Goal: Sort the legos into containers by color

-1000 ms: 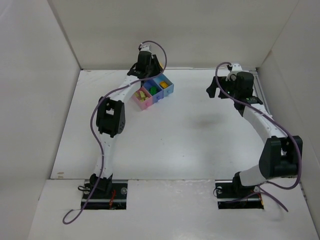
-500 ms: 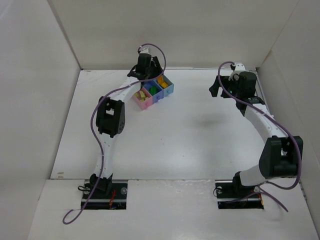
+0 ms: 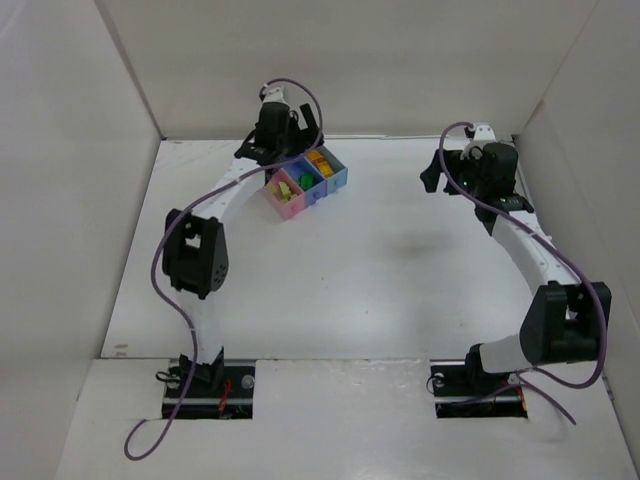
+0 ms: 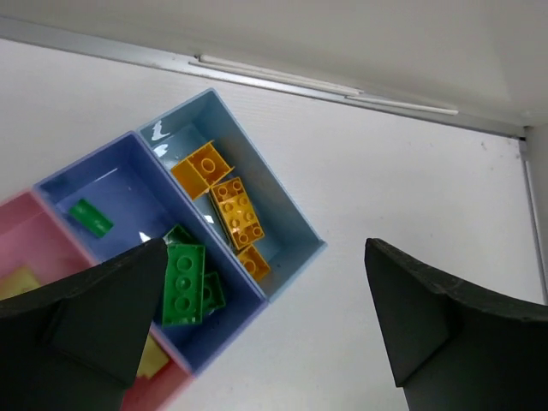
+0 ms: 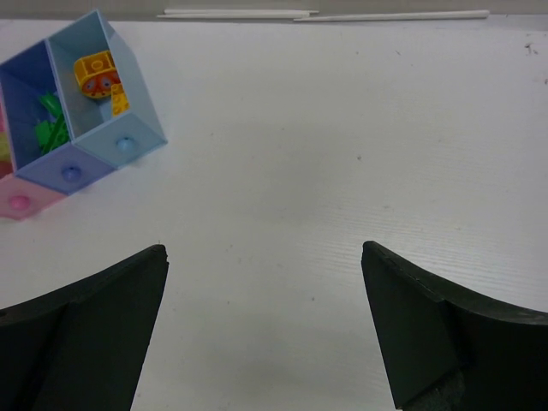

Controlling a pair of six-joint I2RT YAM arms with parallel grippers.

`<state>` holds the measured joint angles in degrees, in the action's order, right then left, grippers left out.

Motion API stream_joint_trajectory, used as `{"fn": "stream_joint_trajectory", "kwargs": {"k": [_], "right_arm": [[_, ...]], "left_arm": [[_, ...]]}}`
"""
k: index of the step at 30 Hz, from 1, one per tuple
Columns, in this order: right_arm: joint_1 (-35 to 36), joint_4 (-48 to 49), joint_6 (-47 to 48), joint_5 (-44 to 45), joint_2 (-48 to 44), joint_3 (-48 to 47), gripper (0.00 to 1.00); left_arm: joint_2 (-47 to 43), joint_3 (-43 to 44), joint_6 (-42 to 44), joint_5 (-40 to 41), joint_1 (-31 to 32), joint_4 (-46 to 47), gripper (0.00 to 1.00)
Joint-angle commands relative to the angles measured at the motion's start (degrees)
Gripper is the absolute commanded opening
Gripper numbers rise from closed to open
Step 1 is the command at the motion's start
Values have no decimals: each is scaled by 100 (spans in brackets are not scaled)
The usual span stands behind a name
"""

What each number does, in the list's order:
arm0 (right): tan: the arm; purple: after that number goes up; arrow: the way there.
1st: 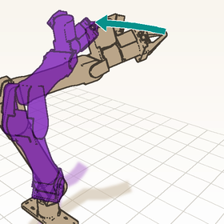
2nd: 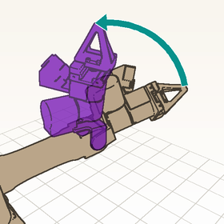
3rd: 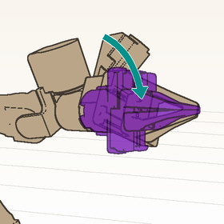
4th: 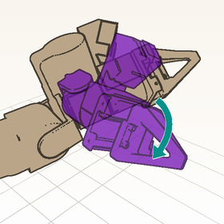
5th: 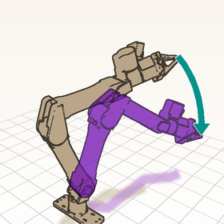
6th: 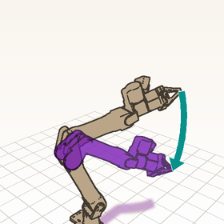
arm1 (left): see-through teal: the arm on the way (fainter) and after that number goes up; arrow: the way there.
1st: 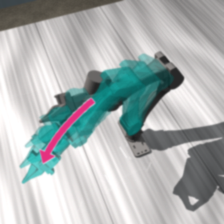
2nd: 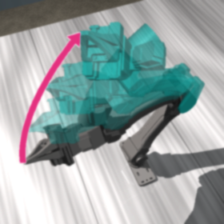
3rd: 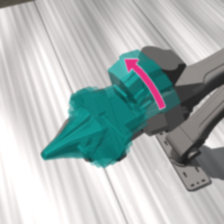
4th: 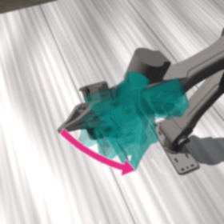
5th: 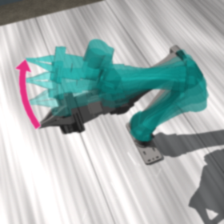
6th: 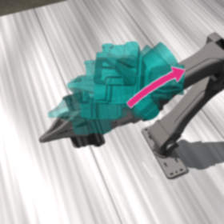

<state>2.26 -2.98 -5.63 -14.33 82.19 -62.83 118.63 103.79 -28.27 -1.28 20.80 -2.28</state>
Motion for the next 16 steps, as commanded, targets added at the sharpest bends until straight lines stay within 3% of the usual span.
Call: {"fn": "stream_joint_trajectory", "kwargs": {"k": [1,10,16], "right_arm": [[-42,272,-26,122,-371,86,100],[-94,272,-237,325,-590,262,100],[-94,518,-237,-52,-643,490,100]], "left_arm": [[-1645,-585,287,443,91,377,100],[-4592,-3889,-116,1306,91,160,100],[-5595,-4639,-565,1613,91,-193,100]]}}
